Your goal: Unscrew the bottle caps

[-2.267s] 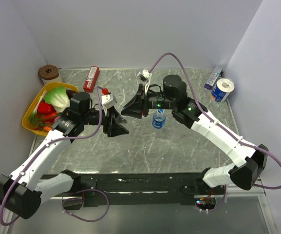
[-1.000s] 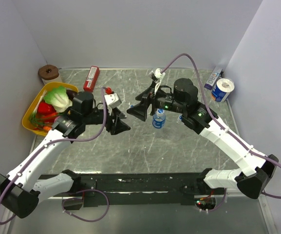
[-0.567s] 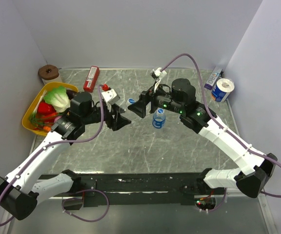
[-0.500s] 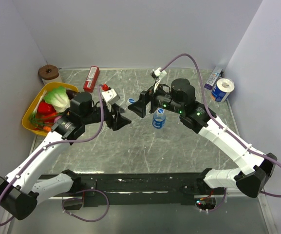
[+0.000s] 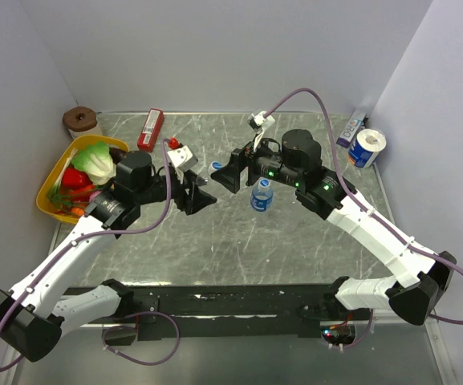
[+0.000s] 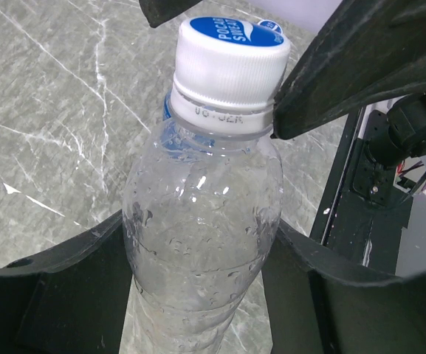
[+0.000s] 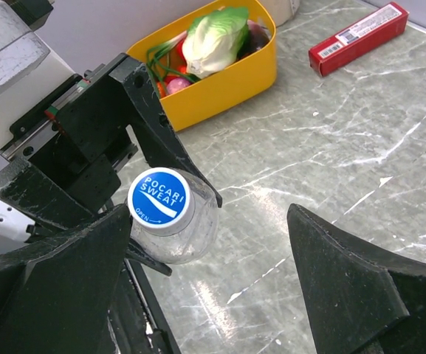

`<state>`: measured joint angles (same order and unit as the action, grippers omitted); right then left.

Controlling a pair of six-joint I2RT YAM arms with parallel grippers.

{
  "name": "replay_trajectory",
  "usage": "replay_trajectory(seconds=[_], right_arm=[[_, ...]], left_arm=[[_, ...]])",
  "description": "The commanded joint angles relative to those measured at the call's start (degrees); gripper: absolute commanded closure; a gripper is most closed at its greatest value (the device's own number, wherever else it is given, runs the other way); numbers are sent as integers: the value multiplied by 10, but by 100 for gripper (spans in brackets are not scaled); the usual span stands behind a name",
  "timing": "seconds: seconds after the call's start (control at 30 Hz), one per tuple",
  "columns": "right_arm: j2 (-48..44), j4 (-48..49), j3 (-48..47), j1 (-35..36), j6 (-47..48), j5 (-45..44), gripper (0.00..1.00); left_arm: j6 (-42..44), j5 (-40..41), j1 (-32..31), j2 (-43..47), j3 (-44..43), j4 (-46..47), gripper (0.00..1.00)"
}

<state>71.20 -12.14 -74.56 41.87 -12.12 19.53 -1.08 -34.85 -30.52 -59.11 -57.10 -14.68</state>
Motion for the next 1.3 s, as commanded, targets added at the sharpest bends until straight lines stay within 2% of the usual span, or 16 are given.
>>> replay_trajectory(seconds=[0.0,0.1,0.13,0.23,0.53,0.73,0.9,1.0,1.1,1.17,1.27], right_arm=[[-3,26,-21,3,-4,8,8],[0,32,-24,2,-9,15,18],[1,36,-25,3,-11,22,25],[6,40,-30,2,-22,45,33],[32,51,-36,3,-48,78,39],[31,66,-28,3,-49,85,57],[25,79,-17,2,-55,96,56],[24,76,-21,2,-61,97,45],[18,92,-10,1,-76,90,39],[16,96,-8,2,-84,81,39],[18,97,-8,2,-86,82,49]], left_arm=[[3,-13,-1,-5,-6,7,42],[4,-14,-2,-6,-4,6,42],[4,-12,-1,-7,-4,6,42],[5,0,-1,-9,-6,0,42],[5,24,-6,-11,-7,-9,43],[26,8,-9,-7,-5,-10,43],[24,-36,-9,3,5,3,43],[20,-32,-9,5,8,10,43],[23,-17,-9,3,4,1,43],[21,-13,-8,8,4,2,43],[17,-15,-9,15,11,11,43]])
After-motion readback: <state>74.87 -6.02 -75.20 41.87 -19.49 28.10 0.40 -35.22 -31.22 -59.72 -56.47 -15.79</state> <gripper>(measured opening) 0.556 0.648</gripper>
